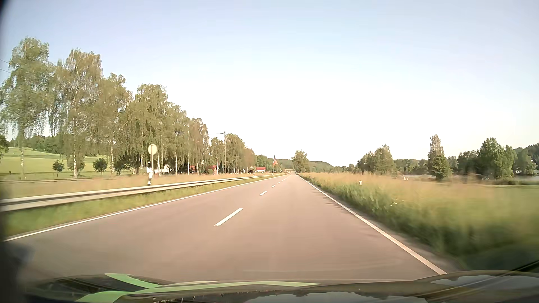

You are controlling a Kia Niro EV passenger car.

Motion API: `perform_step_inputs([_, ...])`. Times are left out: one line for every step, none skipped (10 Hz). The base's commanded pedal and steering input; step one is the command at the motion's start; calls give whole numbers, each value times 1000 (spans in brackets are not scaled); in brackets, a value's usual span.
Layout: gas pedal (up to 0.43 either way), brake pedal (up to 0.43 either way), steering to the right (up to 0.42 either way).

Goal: Follow the waypoints while adhering to traffic rules and regulations

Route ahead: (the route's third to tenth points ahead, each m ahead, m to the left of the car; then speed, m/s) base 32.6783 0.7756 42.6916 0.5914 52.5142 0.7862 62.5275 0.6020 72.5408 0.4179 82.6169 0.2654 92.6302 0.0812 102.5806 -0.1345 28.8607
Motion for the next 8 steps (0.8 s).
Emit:
perform_step_inputs([209, 0, -4])
perform_step_inputs([220, 0, -4])
perform_step_inputs([220, 0, -4])
perform_step_inputs([228, 0, -4])
perform_step_inputs([228, 0, -2])
perform_step_inputs([228, 0, 0])
perform_step_inputs([228, 0, 0])
perform_step_inputs([220, 0, 0])
